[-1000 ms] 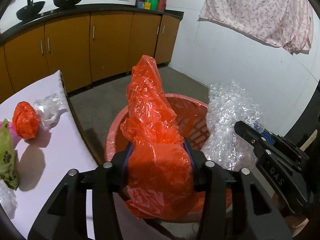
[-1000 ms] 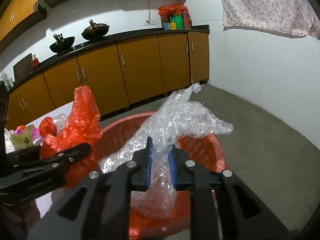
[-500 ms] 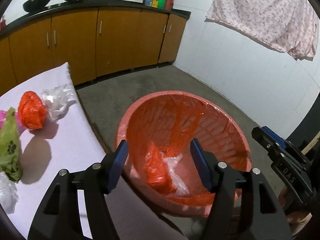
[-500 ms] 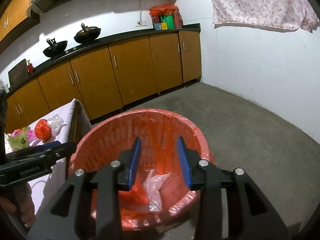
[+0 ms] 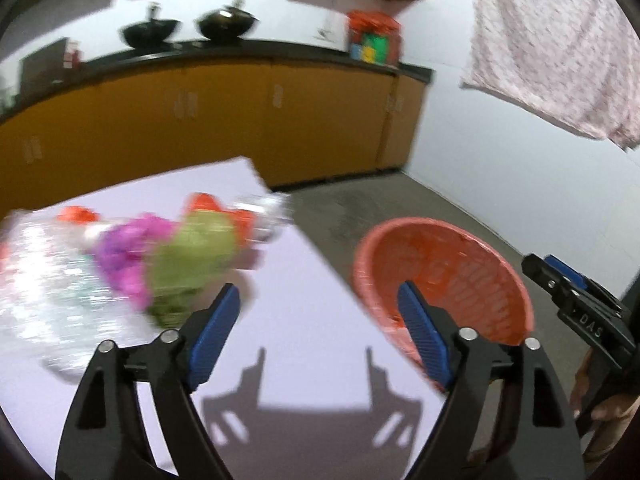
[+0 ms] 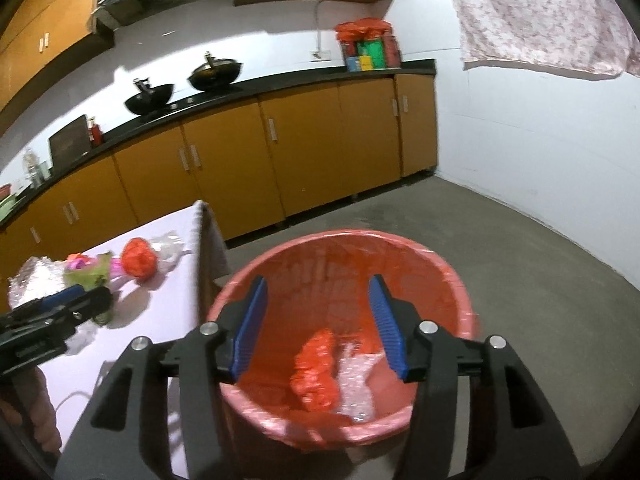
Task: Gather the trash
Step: 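Return both tools to the table and grasp bubble wrap with the left tool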
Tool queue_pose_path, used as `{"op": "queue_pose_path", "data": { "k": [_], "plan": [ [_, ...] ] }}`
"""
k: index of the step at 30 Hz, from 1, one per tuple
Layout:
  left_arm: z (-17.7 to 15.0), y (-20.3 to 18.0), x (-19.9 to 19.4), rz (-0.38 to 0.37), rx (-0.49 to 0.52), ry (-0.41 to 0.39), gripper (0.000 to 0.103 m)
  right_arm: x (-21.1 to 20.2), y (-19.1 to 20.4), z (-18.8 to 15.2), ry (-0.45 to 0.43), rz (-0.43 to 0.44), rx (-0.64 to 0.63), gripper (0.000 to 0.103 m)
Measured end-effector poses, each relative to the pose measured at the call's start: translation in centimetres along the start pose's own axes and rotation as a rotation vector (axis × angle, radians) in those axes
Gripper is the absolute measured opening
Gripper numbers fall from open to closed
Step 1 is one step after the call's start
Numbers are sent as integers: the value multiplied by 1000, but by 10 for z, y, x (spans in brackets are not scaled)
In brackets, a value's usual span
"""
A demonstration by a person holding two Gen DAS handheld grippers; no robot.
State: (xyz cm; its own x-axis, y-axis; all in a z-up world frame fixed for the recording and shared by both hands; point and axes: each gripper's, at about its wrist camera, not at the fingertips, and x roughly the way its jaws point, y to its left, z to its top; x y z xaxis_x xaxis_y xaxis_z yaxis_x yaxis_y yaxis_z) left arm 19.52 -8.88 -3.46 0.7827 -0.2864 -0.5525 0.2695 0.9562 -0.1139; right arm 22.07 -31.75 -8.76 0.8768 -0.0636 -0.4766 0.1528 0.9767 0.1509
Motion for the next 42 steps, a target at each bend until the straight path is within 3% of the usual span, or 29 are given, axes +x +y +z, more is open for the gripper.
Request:
{"op": "queue_pose_path", "data": {
  "k": [3, 9, 13, 25, 34, 40, 42],
  "plan": [
    [-6, 30, -20, 105, -12, -50, 87, 0, 23, -2, 7, 42, -28, 56],
    [-16, 104, -49, 396, -50, -114, 94, 4, 73, -6, 20, 128, -71, 58],
    [-25, 150, -55, 464, -160, -94, 95, 9, 111, -9, 32, 187, -91, 59],
    [-44, 203, -42, 395, -343, -56, 97, 50, 199, 3, 74, 284, -90, 64],
    [-45, 214, -12, 353, -401, 11, 95, 92, 228, 11, 148, 279, -54, 65],
    [-48, 217, -4, 312, -406, 33, 68, 105, 231, -3, 212, 300, -67, 60],
    [-48, 216, -3, 304, -396, 36, 56, 108, 233, -7, 233, 305, -87, 36]
  ]
}}
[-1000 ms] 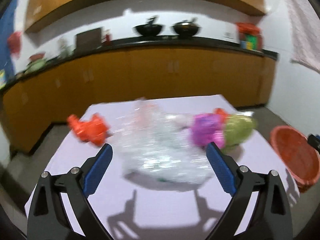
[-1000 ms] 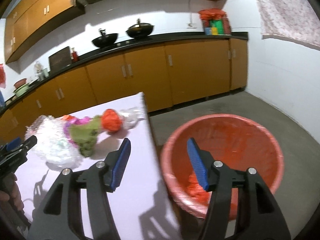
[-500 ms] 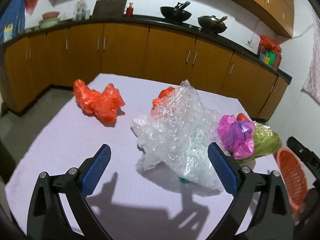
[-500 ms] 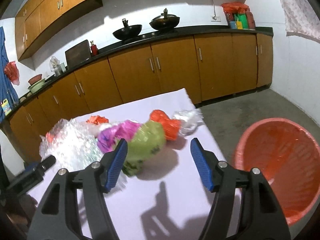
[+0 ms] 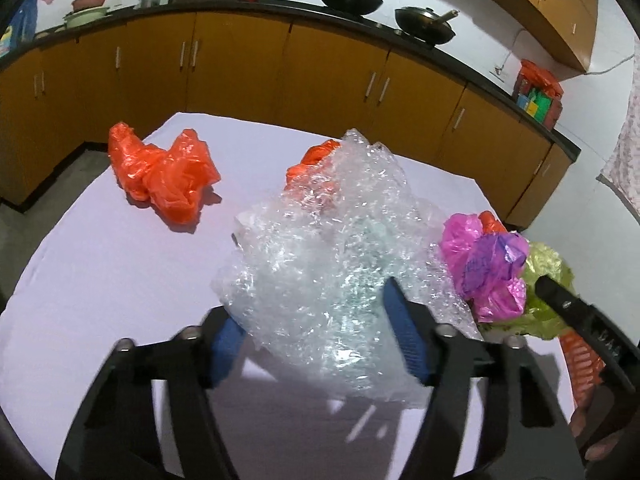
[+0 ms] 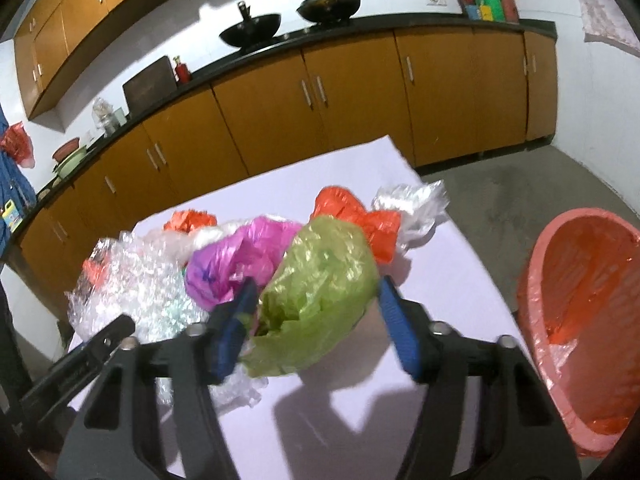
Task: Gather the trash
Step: 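Return both tools to the table and grasp bubble wrap with the left tool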
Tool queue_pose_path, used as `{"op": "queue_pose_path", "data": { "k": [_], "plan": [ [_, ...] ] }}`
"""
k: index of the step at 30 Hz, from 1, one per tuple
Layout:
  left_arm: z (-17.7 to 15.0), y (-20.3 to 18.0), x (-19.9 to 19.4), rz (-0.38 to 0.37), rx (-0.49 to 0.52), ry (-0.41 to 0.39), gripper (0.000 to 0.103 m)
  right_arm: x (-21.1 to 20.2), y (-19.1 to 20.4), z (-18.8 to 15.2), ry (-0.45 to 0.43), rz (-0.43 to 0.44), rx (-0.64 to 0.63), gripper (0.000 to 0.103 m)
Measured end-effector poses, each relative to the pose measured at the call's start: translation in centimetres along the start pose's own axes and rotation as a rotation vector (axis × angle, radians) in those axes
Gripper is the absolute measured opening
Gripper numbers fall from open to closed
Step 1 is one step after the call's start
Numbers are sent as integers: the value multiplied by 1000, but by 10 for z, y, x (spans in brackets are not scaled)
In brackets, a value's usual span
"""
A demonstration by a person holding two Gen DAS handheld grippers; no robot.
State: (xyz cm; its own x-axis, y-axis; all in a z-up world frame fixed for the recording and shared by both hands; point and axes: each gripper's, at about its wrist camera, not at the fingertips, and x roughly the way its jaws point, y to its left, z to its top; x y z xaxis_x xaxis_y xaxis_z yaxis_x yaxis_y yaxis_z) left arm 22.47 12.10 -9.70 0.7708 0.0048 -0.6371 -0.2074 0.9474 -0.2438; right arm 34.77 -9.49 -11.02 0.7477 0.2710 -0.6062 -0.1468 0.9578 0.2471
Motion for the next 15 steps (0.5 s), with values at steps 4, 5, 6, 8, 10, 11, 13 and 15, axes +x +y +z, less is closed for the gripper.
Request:
{"op": "queue_pose_path", "data": {
  "k": [4, 5, 6, 8, 10, 11, 13, 15],
  "plan": [
    [-1, -1, -1, -7, 13, -3, 29, 0, 3, -6, 11, -17, -48, 12],
    [-1, -1, -3, -9, 16, -6, 23, -1, 4, -6, 10, -13, -53, 11],
    [-1, -1, -4, -12, 16, -8, 21, -3, 4, -7, 8, -11, -55, 9],
    [0, 0, -9, -19, 15, -19, 15, -9, 4, -9, 1, -8, -64, 8],
    [1, 1, -15, -30, 14, -33, 12, -16, 4, -10, -9, -4, -67, 7],
    [1, 1, -19, -33, 16, -40, 11, -21, 4, -11, -16, -1, -68, 7],
    [2, 2, -26, -34, 19, -52, 10, -29, 3, -11, -29, 0, -71, 7],
    [3, 5, -31, -34, 12, -61, 10, -37, 1, -11, -42, -1, -71, 7]
  ]
}}
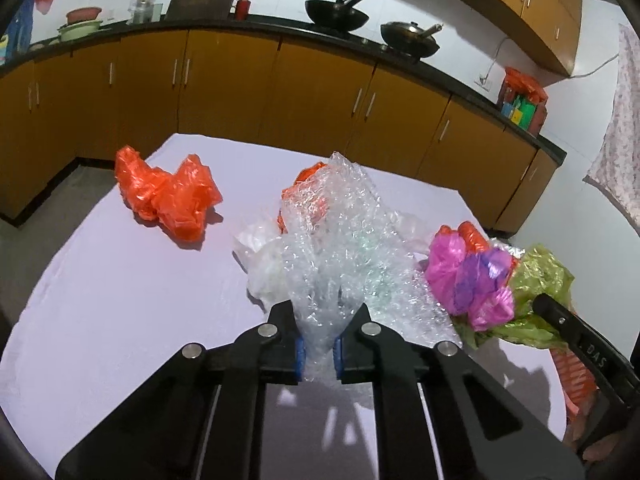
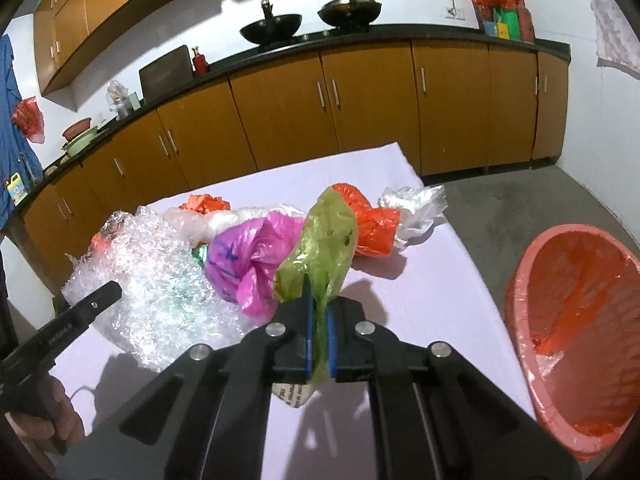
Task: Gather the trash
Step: 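Return both tools to the table and grasp bubble wrap with the left tool, then grasp the green bag with the right tool while the left tool holds bubble wrap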
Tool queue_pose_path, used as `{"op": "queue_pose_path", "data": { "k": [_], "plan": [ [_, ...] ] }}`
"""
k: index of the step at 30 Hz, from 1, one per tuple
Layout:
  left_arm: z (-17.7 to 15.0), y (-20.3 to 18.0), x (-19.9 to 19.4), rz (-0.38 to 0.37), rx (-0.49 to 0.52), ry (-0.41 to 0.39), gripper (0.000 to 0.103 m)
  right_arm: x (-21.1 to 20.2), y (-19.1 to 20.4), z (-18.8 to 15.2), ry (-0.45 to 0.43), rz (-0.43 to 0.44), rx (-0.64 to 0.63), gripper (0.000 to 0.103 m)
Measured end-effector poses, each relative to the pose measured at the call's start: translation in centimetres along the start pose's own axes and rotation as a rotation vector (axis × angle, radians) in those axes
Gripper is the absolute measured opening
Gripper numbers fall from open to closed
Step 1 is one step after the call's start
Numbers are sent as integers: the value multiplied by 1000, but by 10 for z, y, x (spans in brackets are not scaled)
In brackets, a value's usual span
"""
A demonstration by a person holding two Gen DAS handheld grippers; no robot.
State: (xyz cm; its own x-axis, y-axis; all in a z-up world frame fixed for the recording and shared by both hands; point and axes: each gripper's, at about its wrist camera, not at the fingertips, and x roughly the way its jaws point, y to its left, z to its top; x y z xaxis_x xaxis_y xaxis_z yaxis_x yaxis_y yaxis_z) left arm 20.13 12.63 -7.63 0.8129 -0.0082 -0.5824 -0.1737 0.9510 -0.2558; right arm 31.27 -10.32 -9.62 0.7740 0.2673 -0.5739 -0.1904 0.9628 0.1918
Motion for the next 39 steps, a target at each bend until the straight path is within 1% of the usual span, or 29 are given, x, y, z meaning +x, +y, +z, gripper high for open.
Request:
{"op": "queue_pose_path", "data": {
  "k": [7, 11, 18, 25, 31, 35, 39],
  "plan": [
    [3, 10, -17, 6, -11, -23, 9, -24, -12, -1, -28, -28, 15, 7],
    [10, 14, -34, -1, -15, -56, 9, -37, -17, 0, -48, -33, 33, 7],
    [21, 8, -59, -27, -11, -112, 9, -60, -20, 3, -88, -43, 30, 7],
    [27, -2, -74, -52, -3, -141, 8, -79, -28, 3, -118, -54, 42, 7],
    [33, -21, -89, -99, 26, -173, 7, -97, -40, 3, -148, -76, 60, 7],
    [34, -44, -94, -148, 63, -182, 7, -107, -49, 2, -164, -98, 65, 7],
    [32, -70, -93, -207, 94, -171, 7, -117, -60, 0, -181, -127, 72, 7]
  ]
}}
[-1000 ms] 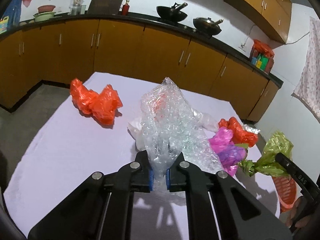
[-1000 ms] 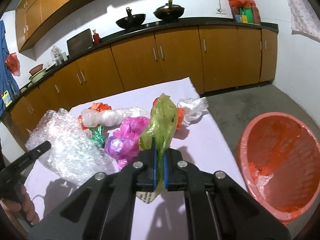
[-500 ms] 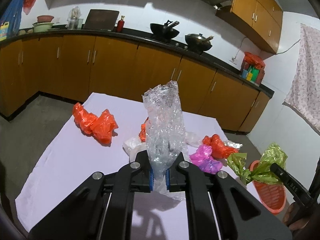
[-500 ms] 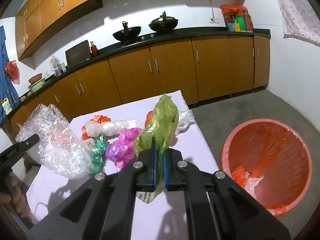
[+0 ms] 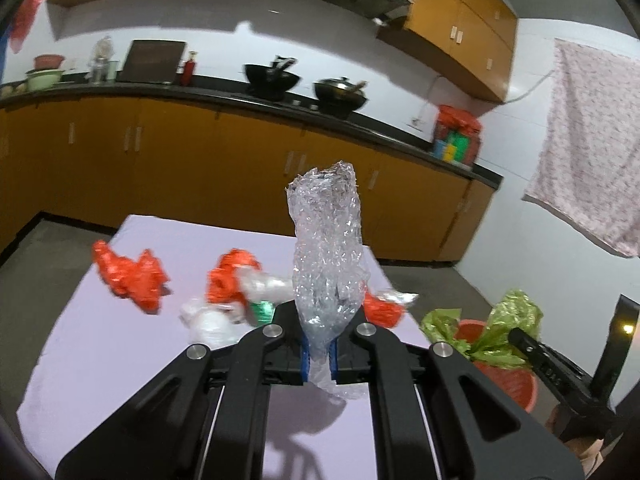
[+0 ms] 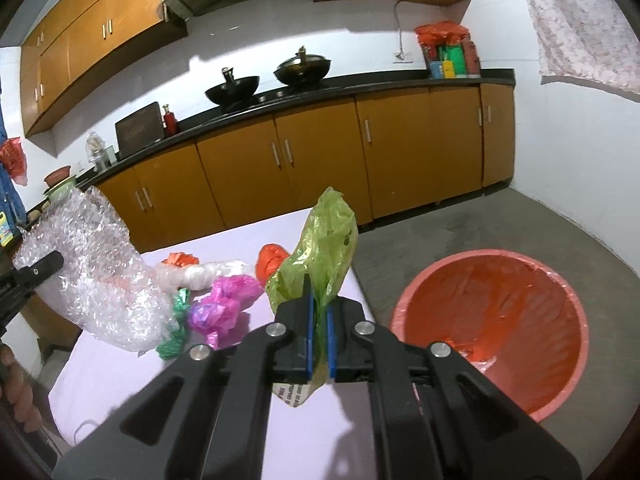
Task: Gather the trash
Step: 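Grasp the green bag with the right tool while the left tool holds bubble wrap, then drop the bubble wrap and green bag into the wastebasket, opening both tools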
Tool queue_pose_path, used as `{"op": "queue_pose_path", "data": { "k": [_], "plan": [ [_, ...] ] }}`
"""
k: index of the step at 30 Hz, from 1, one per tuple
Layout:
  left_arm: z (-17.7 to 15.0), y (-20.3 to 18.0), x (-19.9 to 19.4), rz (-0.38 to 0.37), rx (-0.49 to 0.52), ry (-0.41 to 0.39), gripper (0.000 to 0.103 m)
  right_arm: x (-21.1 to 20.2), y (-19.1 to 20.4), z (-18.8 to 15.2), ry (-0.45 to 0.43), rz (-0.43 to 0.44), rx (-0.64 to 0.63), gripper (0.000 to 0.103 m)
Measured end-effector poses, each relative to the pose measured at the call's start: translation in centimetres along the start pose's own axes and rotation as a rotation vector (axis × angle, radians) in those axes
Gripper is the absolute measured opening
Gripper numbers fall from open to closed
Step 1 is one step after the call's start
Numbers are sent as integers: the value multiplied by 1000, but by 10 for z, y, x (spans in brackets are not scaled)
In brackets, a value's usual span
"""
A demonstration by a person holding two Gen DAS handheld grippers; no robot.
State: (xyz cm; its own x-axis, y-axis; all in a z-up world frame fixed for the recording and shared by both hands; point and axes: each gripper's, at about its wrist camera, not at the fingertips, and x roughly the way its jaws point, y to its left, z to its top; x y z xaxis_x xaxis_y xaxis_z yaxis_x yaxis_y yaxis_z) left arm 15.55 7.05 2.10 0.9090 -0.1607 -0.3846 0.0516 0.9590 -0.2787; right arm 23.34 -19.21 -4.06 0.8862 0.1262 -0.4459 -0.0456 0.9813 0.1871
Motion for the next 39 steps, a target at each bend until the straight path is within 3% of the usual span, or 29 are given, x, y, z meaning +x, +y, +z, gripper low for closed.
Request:
{"op": "queue_pose_path", "data": {
  "k": [19, 39],
  "plan": [
    [-26, -126, 58, -242, 119, 92, 7, -40, -94, -5, -60, -214, 56, 7],
    [-54, -191, 117, -319, 190, 182, 7, -34, -161, -18, -56, -302, 138, 7]
  ]
}}
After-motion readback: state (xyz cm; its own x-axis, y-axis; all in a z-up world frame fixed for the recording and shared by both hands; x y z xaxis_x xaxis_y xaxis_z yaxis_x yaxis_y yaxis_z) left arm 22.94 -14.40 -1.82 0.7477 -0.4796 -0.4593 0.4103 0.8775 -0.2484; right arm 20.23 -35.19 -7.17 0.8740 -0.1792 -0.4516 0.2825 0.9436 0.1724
